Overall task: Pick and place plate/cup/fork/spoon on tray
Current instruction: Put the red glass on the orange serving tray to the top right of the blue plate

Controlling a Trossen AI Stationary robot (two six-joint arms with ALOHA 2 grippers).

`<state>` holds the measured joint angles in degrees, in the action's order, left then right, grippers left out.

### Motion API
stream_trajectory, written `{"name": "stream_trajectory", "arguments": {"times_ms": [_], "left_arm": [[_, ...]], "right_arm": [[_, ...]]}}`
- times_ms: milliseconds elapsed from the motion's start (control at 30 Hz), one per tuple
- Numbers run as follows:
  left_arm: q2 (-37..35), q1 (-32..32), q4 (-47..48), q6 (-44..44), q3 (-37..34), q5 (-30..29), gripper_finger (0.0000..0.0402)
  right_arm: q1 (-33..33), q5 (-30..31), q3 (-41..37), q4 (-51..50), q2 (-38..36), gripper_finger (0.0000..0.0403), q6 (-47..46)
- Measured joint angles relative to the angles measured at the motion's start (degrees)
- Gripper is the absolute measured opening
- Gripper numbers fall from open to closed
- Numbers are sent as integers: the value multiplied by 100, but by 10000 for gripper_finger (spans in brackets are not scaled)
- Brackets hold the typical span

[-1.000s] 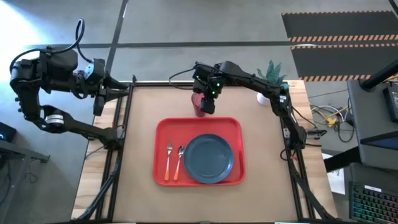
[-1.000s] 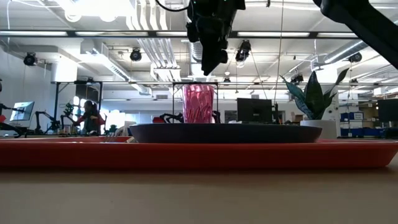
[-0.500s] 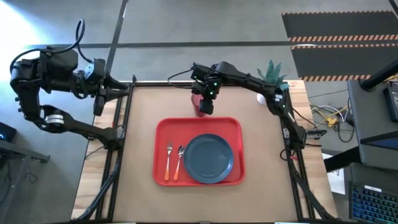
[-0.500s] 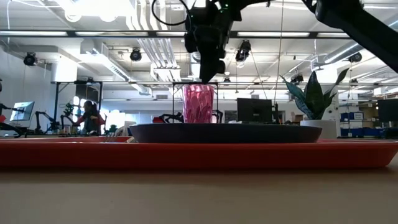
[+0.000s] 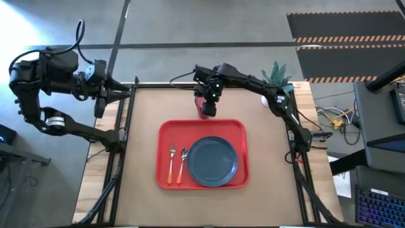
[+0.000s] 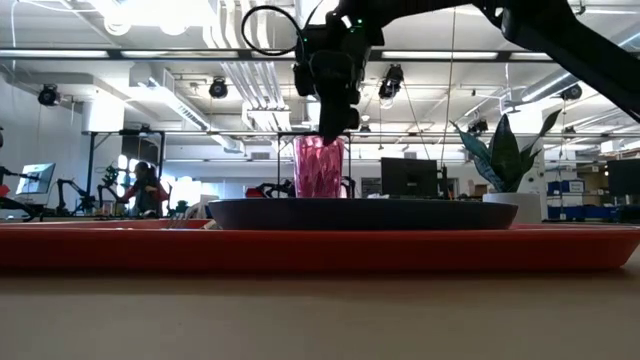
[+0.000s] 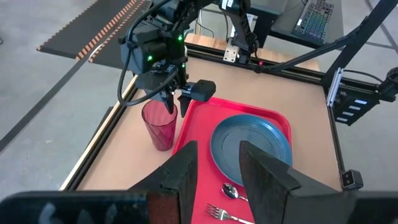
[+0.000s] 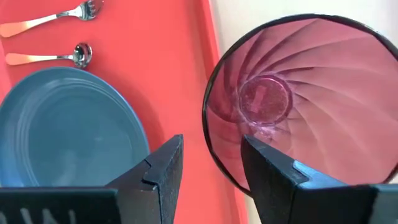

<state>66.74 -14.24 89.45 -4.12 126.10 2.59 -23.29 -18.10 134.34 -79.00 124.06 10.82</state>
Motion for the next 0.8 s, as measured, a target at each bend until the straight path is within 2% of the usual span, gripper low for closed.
{"name": "stream_trajectory", "arguments": {"times_ms": [567, 700, 800], "left_arm": [[-16, 0, 2, -2, 0, 0, 100], [-18, 0, 2, -2, 2, 0, 100], [-13, 0, 2, 0, 2, 0, 100]], "right_arm": [[-37, -10, 0, 92, 362, 146, 197], [-37, 2, 0, 134, 390, 112, 227], [-37, 2, 0, 135, 388, 60, 293]]}}
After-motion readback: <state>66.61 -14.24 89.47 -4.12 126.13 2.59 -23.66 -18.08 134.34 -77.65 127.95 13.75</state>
